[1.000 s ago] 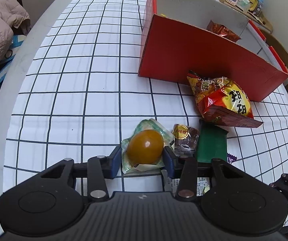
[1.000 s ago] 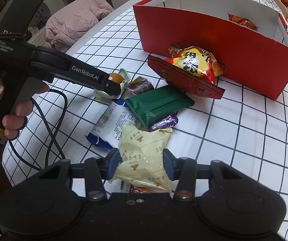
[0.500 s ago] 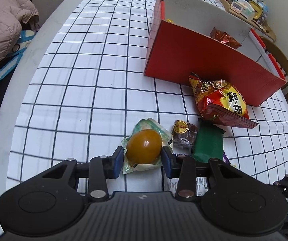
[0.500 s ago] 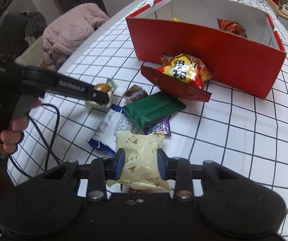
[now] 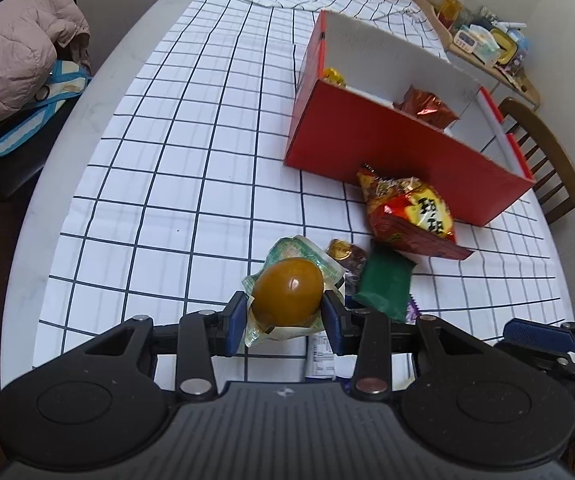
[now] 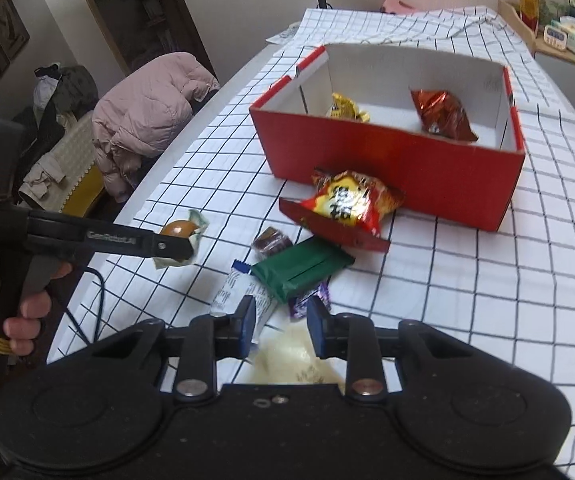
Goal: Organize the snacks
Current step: 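Lift both held snacks and carry them over the red box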
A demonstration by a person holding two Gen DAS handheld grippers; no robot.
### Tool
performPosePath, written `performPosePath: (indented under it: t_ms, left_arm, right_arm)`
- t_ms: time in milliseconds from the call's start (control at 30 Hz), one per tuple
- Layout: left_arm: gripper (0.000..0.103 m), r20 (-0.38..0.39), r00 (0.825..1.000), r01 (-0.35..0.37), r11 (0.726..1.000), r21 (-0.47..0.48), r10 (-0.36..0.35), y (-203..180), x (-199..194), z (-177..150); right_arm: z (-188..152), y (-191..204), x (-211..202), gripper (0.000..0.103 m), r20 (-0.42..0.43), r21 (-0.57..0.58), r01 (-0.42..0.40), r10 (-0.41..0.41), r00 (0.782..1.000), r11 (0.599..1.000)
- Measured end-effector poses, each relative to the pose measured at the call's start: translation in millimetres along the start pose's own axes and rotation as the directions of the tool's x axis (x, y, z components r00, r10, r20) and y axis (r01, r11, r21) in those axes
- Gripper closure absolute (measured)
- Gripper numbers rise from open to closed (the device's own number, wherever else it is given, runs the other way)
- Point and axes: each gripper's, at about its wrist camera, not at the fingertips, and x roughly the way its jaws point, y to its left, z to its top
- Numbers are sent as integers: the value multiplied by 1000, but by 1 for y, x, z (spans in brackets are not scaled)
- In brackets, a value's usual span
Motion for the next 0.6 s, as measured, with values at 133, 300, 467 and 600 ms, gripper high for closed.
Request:
performPosePath:
  t_ms: [133,300,467,600]
  left_arm:
    - [64,4,1000,7,1000,1,-7,-4,-5,-1]
    - [64,2,1000,14,1000,-1,-14,-6,-9,-7]
    - [64,-5,1000,21,1000,-2,-21,-11,-11,-11]
    - [64,-3,1000,29,1000,-6,-29,-15,-14,-12]
  right_arm:
    - [-3,-12,5,76,-40,30,-21,22,999,999]
    - [-12,-27,4,75,-72,61,-47,51,996,997]
    - [-17,-40,17,71,-148,24,-83,85,985,996]
    - [-20,-49,29,69,-188,-17,-88,84,979,996]
